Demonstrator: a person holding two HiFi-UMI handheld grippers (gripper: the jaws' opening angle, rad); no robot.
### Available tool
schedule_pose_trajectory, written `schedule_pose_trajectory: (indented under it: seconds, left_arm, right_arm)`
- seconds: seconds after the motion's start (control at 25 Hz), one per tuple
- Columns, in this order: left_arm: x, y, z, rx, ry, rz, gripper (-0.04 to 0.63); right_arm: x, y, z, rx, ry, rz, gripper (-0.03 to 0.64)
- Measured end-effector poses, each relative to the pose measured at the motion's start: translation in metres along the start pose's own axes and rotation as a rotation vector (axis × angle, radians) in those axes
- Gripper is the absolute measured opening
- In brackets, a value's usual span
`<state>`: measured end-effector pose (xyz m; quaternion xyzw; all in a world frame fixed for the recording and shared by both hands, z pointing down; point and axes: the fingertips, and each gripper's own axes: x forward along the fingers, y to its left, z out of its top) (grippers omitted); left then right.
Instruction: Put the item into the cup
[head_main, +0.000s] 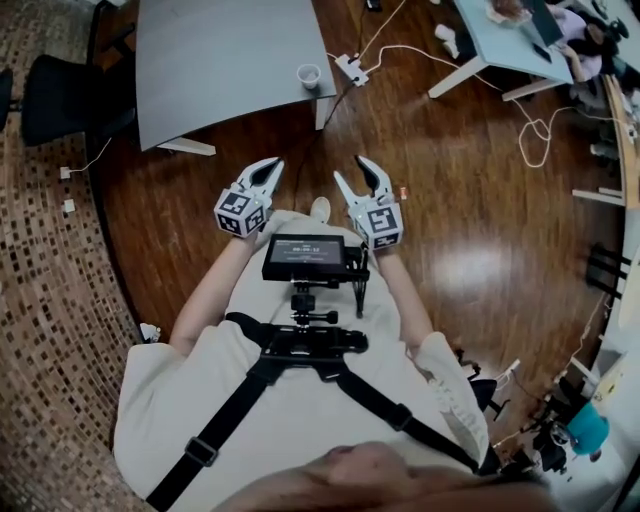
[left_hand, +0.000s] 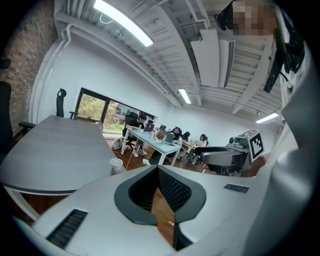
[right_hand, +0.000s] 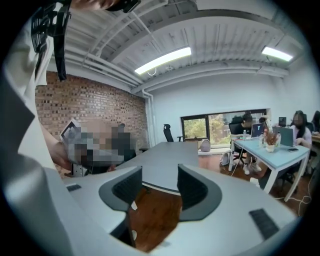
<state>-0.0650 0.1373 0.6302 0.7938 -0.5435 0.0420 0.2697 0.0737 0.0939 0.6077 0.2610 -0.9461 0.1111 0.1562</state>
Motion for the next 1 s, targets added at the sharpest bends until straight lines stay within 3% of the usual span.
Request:
schedule_pose_trajectory:
  seconds: [0.64, 1.0]
  left_arm:
    - [0.002, -0.002, -0.011, -0.004, 0.044, 0.000, 0.002]
    - [0.018, -0.011, -0.012, -0.002, 0.067, -0.034, 0.002]
  right_arm:
    - [0.007, 0.013, -0.008, -0.070, 0.011, 0.033, 0.235]
    - [-0.008, -0.008, -0.005, -0.039, 0.000, -0.021, 0.235]
